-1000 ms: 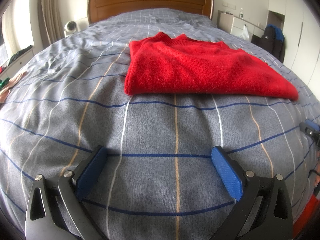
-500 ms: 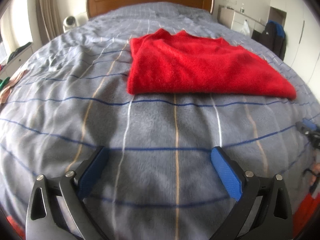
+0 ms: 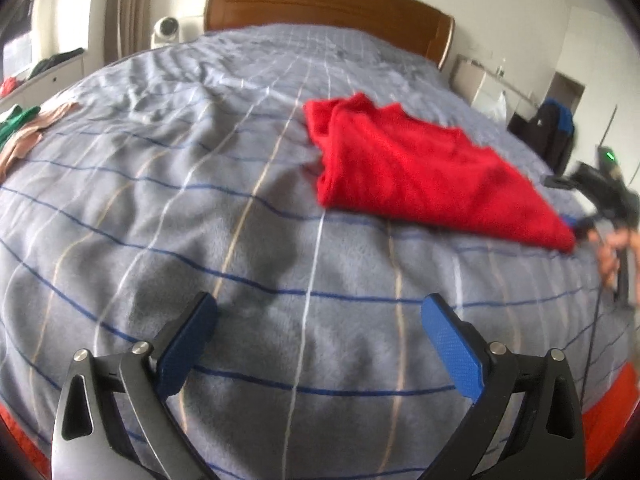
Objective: Fold small clothes
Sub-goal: 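Grasp one end of the folded red sweater with the right gripper, then lift the held end and fold it over the sweater with the right gripper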
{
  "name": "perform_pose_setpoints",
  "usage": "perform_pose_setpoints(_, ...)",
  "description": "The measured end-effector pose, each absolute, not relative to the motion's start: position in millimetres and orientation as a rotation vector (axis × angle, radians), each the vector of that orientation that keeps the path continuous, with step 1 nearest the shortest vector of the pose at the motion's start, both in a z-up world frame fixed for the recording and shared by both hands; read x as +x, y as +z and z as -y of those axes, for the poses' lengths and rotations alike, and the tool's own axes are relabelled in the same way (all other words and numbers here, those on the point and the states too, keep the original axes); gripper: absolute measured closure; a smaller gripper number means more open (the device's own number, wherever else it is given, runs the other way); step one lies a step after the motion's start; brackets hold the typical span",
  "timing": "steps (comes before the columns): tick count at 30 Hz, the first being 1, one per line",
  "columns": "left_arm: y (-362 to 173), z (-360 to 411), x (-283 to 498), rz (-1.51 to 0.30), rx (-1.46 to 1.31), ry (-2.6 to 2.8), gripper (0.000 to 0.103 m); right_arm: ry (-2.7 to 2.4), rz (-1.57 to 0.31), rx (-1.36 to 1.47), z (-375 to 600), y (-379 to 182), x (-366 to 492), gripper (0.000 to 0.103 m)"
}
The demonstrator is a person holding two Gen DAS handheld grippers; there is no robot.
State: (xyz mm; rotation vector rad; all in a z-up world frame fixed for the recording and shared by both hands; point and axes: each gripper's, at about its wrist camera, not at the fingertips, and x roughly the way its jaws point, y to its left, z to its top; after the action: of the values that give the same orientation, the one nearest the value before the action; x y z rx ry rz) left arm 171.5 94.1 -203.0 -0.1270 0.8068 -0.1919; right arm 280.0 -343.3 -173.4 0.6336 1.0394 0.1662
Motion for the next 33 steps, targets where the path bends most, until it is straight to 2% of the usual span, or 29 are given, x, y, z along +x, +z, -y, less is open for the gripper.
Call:
perform_pose_setpoints(1, -204.0, -93.1, 171.5, -0.810, -0.114, -0.191, 0.001, 0.199, -1.091, 0.706, 341.4, -193.1, 296.8, 0.028)
perform_pose_setpoints(3, -200.2, -94.5, 168.4, -0.801, -0.102, -0.194, 0.001, 0.204, -1.154, 0.746, 333.9, -213.2, 309.0, 0.042)
perform_pose_setpoints(4, -198.3, -96.1, 167.3, -0.795, -0.103, -0.192, 0.001, 0.156, -1.142, 0.708, 332.5, -210.5, 311.7, 0.065)
perform_pose_setpoints(5, -195.4, -99.8, 166.1, -0.785, -0.105, -0.186, 0.001, 0.118, -1.115, 0.692, 332.8, -200.9, 313.3, 0.082)
perform_pose_setpoints(6, -192.9, -104.5, 166.4, -0.777, -0.111, -0.171, 0.001, 0.114, -1.085, 0.705, 331.3, -187.9, 314.3, 0.089)
perform_pose_setpoints(9, -190.4, -118.8, 173.5, -0.766, -0.158, -0.122, 0.001, 0.176, -1.024, 0.620, 296.0, -137.5, 320.6, 0.091)
perform_pose_setpoints(14, -192.6, -136.6, 180.7, -0.756, -0.203, -0.058, 0.001, 0.355, -1.028, 0.414, 175.1, -86.2, 353.0, 0.091)
perform_pose_setpoints(20, -195.2, -153.5, 178.8, -0.761, -0.233, -0.021, 0.001, 0.498, -1.103, 0.267, 44.9, -123.9, 367.1, 0.091)
perform_pose_setpoints(21, -196.4, -156.4, 179.5, -0.766, -0.245, -0.016, 0.001, 0.536, -1.150, 0.278, 33.5, -133.9, 362.7, 0.085)
perform_pose_setpoints(22, -197.1, -159.2, 180.2, -0.768, -0.258, -0.011, 0.001, 0.567, -1.208, 0.288, 24.5, -143.2, 362.9, 0.073)
perform_pose_setpoints(24, -196.4, -162.3, 180.9, -0.764, -0.272, -0.013, 0.001, 0.632, -1.213, 0.363, 27.3, -134.2, 353.3, 0.070)
perform_pose_setpoints(26, -194.8, -163.8, 182.4, -0.758, -0.286, -0.020, 0.001, 0.731, -1.120, 0.477, 51.3, -102.5, 341.6, 0.067)
perform_pose_setpoints(27, -194.6, -164.2, 181.5, -0.758, -0.294, -0.023, 0.001, 0.737, -1.069, 0.474, 65.1, -85.6, 336.7, 0.053)
perform_pose_setpoints(28, -195.0, -164.3, 182.2, -0.760, -0.305, -0.028, 0.001, 0.720, -1.033, 0.447, 73.9, -74.1, 333.4, 0.035)
perform_pose_setpoints(30, -197.0, -163.0, 184.0, -0.771, -0.317, -0.038, 0.001, 0.564, -0.982, 0.263, 94.5, -52.3, 326.9, 0.019)
perform_pose_setpoints(33, -199.0, -157.0, 186.2, -0.783, -0.295, -0.039, 0.001, 0.465, -1.087, -0.017, 91.4, -60.0, 328.6, 0.019)
